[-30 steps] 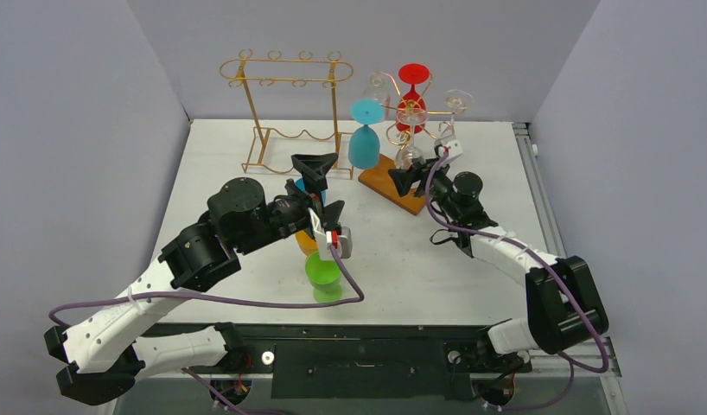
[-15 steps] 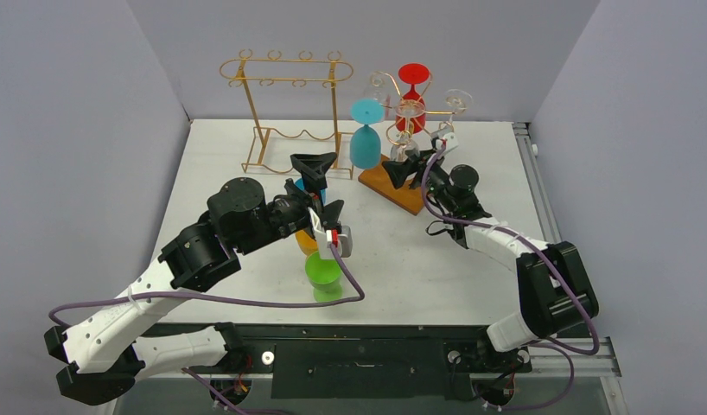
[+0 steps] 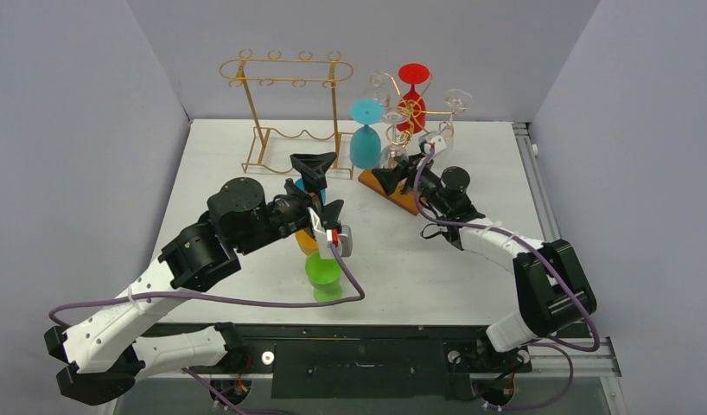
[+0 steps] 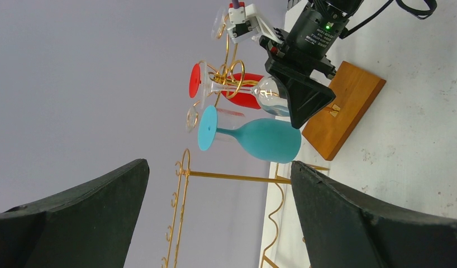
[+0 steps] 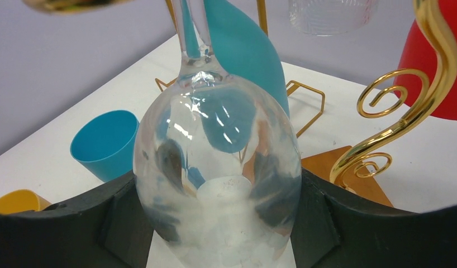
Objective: Place the wine glass upside down on the wine glass rack
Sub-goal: Turn the wine glass upside down at the wine rack.
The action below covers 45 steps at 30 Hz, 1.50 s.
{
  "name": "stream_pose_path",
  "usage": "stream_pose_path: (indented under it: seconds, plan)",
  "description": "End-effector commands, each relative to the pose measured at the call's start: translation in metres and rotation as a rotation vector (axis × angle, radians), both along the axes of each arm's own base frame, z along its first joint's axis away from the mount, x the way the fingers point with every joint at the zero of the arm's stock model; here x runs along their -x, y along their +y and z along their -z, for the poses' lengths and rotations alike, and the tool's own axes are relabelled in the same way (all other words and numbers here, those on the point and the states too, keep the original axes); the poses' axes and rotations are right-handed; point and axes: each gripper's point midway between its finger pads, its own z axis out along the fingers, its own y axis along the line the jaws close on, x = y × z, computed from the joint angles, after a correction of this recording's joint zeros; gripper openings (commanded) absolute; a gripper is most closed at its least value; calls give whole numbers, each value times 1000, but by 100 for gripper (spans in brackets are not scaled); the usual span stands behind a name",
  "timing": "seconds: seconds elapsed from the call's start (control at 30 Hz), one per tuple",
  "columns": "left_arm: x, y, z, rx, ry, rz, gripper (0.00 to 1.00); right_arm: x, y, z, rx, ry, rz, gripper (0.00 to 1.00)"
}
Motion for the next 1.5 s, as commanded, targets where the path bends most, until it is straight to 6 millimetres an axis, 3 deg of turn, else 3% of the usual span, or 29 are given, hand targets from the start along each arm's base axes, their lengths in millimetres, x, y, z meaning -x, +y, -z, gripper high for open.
stream_pose_path:
  seconds: [0.0,0.77,1.07,1.3,1.4,1.47]
  plan:
    - [3,7,-25,64,-31,-10,96,4,7,-23,-19,-95,-32,53]
    - [6,10,-23,71,-32,-8,96,30,-5,-24,-54,-148,3,54]
    - [6,11,-20,68,-28,-12,96,31,-15,-22,-121,-156,37,55]
    - [6,12,-19,69,-27,-15,96,25,-9,-29,-158,-171,19,55]
    - [5,12,-19,71,-26,-18,96,23,-8,-26,-170,-155,24,59]
    - [5,12,-19,70,-29,-19,96,22,-8,-19,-164,-136,29,70]
